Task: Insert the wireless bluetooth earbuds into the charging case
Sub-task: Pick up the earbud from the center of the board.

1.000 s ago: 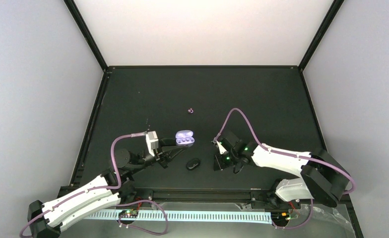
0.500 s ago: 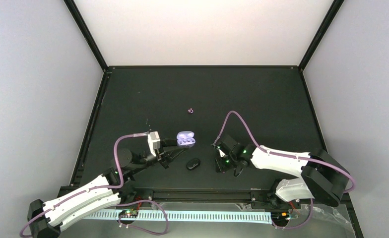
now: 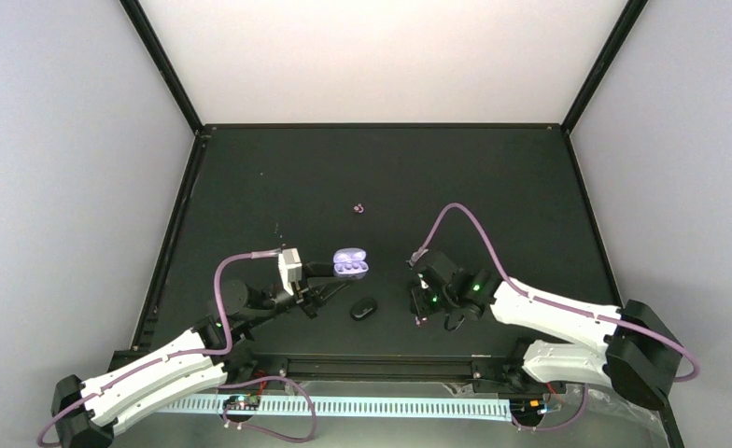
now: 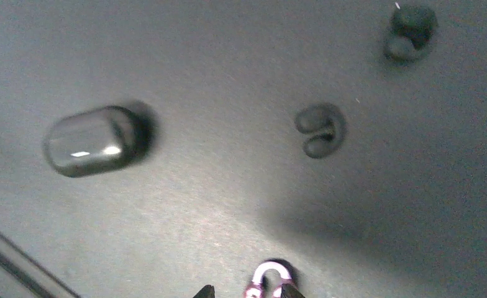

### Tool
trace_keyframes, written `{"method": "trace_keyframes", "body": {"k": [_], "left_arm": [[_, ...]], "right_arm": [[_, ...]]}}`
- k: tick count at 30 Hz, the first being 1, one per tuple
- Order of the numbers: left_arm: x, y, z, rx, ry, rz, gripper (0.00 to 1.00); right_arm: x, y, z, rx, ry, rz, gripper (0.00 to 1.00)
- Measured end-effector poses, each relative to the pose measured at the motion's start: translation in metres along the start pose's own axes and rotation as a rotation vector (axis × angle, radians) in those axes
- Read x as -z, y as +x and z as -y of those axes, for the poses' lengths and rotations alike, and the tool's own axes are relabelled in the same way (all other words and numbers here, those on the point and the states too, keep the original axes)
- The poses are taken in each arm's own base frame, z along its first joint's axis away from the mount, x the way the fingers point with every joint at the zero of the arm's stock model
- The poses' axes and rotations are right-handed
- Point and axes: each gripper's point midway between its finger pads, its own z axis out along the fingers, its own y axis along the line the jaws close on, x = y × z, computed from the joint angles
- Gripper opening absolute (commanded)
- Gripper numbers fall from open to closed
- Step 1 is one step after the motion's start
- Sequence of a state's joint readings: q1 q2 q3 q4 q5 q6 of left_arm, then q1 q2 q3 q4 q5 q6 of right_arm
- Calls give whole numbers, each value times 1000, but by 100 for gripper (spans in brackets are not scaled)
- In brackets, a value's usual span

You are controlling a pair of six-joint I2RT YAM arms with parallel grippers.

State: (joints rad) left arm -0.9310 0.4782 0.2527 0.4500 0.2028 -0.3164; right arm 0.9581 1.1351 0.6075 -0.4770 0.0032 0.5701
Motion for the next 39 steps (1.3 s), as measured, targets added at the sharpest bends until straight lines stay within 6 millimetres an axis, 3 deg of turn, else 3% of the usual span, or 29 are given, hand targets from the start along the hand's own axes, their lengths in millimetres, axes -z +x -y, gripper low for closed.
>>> {"method": "trace_keyframes", "body": {"k": [7,25,35,39], "left_arm": [[1,0,2,-1,9,2,2],[2,3,1,1,9,-5,1],[2,3,1,1,10,-3,1],[2,0,2,-1,13,8,1]], "right_arm": [[-13,19,21,0,100,-91,23],[-30,34,31,10,149,-173,18],[-31,33,29,19,137,-171,8],[-17,19,24,15,116,-98,7]]}}
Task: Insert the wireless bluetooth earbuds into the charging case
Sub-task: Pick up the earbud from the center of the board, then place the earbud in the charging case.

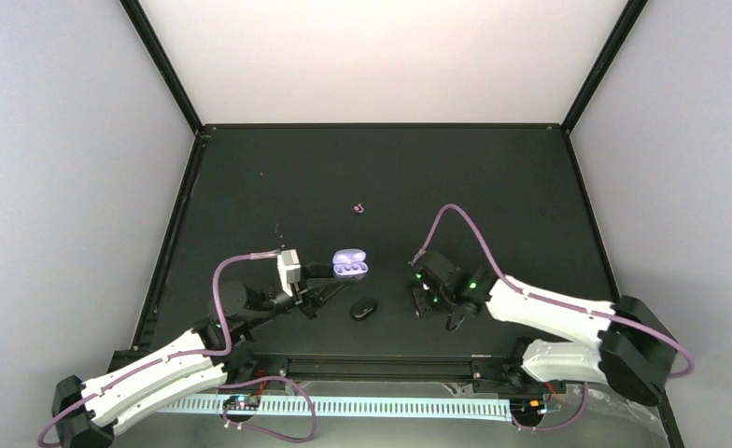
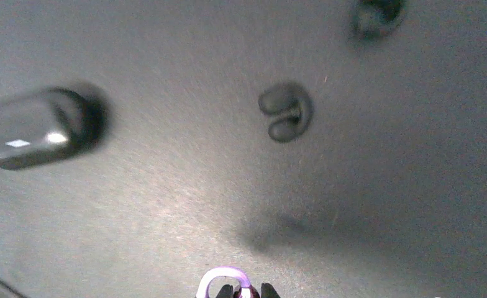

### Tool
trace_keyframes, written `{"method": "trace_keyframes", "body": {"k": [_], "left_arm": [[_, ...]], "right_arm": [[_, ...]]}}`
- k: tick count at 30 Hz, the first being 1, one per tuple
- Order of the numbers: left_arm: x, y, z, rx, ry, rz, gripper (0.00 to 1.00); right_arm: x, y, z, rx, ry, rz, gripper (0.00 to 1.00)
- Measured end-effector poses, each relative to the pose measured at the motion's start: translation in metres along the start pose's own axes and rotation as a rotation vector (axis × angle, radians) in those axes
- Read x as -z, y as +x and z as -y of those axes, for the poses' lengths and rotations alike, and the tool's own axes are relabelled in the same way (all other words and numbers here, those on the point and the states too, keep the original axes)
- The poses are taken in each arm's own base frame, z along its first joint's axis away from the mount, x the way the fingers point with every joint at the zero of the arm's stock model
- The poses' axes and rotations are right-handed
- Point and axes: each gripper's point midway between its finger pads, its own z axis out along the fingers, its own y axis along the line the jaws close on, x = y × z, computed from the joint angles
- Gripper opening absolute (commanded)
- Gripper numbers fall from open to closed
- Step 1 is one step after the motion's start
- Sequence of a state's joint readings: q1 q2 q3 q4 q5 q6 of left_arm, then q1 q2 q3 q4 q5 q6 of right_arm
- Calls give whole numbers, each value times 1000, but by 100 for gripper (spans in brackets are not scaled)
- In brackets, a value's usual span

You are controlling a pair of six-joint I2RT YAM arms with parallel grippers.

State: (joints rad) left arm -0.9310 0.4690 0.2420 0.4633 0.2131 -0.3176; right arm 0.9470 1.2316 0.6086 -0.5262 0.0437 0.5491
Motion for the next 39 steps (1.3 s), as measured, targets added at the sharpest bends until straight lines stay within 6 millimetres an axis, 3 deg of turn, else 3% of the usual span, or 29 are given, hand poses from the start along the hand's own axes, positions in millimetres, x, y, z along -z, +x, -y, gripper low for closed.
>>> {"method": "trace_keyframes", "body": {"k": [3,7,10,14,16,20,25,34,39], "left_arm": [[0,-4,1,-3,5,15,2],[0,-15,3,-16,15,70,1],[-6,-23,2,-35,15,114,2],[-23,-26,-5,-76,-8,130,1],[-34,-29,-9,-101,-21,139,2],[-56,-46,-12,-146,-33,185,1],[-71,-65,-10,-190,-31,249,2],[-80,-67,0,-259,-19,266,2],[-80,-66,3,-294,-26,268,2]], "right_arm": [[29,-21,-5,-10,-23,102,6],[110,-82,-23,-28,-93,356,4],[191,-126,-35,-45,-154,572,4],[269,-156,-39,-66,-196,766,4],[294,-164,-41,-70,-211,829,4],[317,-173,-55,-43,-222,892,4],[309,-177,-69,-3,-188,895,4],[319,-184,-83,13,-203,965,5],[310,-186,-103,56,-207,958,5]]}}
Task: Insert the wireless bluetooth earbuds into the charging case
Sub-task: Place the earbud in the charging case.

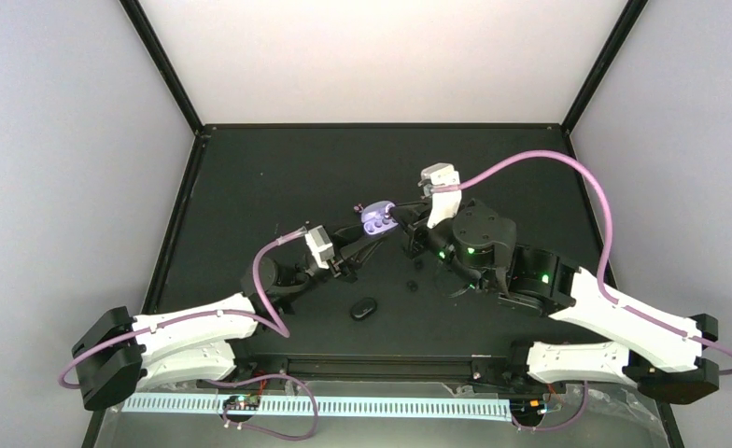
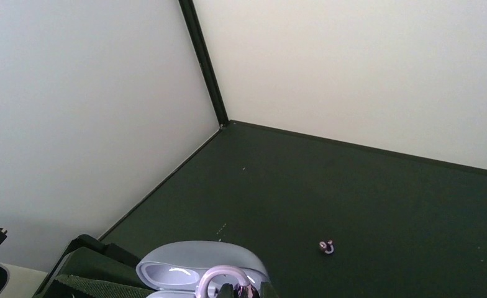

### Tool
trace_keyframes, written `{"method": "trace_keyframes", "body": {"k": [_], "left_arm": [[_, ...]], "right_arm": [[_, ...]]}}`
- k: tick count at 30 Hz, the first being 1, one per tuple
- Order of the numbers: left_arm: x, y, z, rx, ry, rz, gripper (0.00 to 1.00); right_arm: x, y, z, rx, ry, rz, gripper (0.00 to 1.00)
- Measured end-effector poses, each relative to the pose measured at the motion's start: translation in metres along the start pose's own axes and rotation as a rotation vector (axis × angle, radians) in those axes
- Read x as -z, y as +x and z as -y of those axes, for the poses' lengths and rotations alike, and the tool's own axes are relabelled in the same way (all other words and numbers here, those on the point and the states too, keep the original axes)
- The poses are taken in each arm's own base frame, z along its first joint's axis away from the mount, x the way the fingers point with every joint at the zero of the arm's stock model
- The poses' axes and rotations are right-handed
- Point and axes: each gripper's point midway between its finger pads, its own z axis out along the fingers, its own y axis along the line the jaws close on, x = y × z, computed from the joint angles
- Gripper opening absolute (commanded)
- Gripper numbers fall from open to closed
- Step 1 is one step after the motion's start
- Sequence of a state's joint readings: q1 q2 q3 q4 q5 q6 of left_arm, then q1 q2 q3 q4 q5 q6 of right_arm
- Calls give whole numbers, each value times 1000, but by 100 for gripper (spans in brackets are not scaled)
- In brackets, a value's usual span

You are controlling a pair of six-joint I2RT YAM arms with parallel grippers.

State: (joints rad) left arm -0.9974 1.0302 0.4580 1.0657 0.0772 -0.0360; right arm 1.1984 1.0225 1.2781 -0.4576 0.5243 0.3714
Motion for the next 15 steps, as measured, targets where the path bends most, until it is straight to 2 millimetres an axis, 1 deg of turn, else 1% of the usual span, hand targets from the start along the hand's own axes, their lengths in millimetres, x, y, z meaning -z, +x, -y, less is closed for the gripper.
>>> {"method": "trace_keyframes", "body": {"k": [4,15], "left_arm": [[0,0,0,-16,-9,1,1],[0,-2,-1,-22,-37,6,2]], "right_arm": [[-5,4,-5,13,-2,-4,5],[-4,1,-7,11,6,14,5]]}}
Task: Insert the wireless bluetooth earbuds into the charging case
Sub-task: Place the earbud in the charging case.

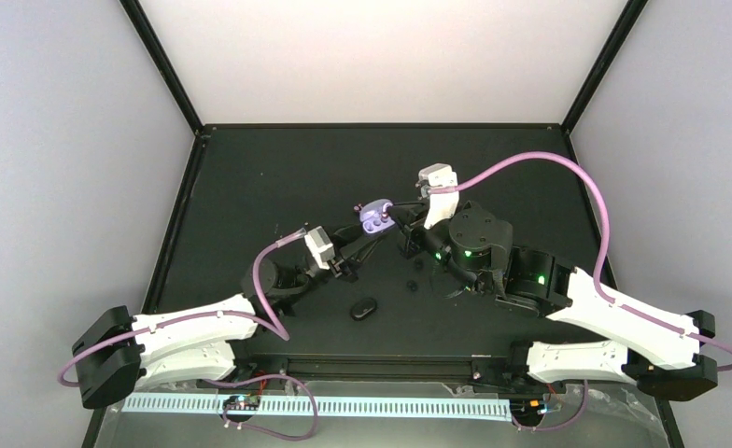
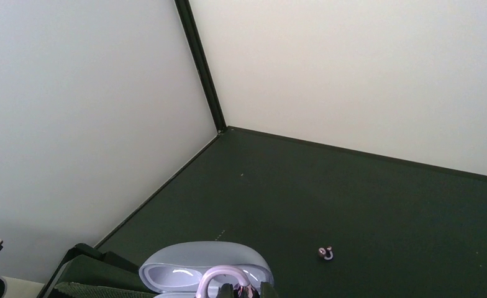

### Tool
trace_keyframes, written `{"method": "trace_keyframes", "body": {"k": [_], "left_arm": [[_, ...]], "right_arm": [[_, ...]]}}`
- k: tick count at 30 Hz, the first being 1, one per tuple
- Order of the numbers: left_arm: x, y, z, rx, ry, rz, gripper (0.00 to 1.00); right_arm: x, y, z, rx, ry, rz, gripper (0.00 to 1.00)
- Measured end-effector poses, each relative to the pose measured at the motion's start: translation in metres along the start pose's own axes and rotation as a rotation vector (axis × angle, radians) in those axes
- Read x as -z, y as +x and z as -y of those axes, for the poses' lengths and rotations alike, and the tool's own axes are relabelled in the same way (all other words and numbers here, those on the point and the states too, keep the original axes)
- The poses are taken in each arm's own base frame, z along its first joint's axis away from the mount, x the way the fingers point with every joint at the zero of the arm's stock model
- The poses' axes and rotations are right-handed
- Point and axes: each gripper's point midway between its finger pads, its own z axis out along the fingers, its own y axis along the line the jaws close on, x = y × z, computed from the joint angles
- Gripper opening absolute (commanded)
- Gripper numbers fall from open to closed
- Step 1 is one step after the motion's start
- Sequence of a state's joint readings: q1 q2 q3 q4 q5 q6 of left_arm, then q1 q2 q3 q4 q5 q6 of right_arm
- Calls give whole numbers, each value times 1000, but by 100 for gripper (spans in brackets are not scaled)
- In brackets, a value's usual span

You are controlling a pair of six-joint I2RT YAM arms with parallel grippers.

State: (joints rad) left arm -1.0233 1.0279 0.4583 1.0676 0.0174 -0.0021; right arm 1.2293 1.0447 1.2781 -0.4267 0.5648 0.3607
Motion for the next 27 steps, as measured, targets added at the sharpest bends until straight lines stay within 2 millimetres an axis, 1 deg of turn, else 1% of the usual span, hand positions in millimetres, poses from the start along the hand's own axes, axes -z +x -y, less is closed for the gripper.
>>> {"method": "trace_keyframes", "body": {"k": [7,10,16,27], "left_arm": [[0,-2,-3,1,-16,5,2],[0,-2,-1,3,-12,7,2],[1,-10,1,7,-7,29,1],[2,-11,-1,9,-22,31,1]], "right_arm": [[0,-1,2,0,12,5,5],[0,-1,2,-1,14,5,5],[-3,2,2,1,19,-1,5],[-5,2,0,-11,17,0,5]]}}
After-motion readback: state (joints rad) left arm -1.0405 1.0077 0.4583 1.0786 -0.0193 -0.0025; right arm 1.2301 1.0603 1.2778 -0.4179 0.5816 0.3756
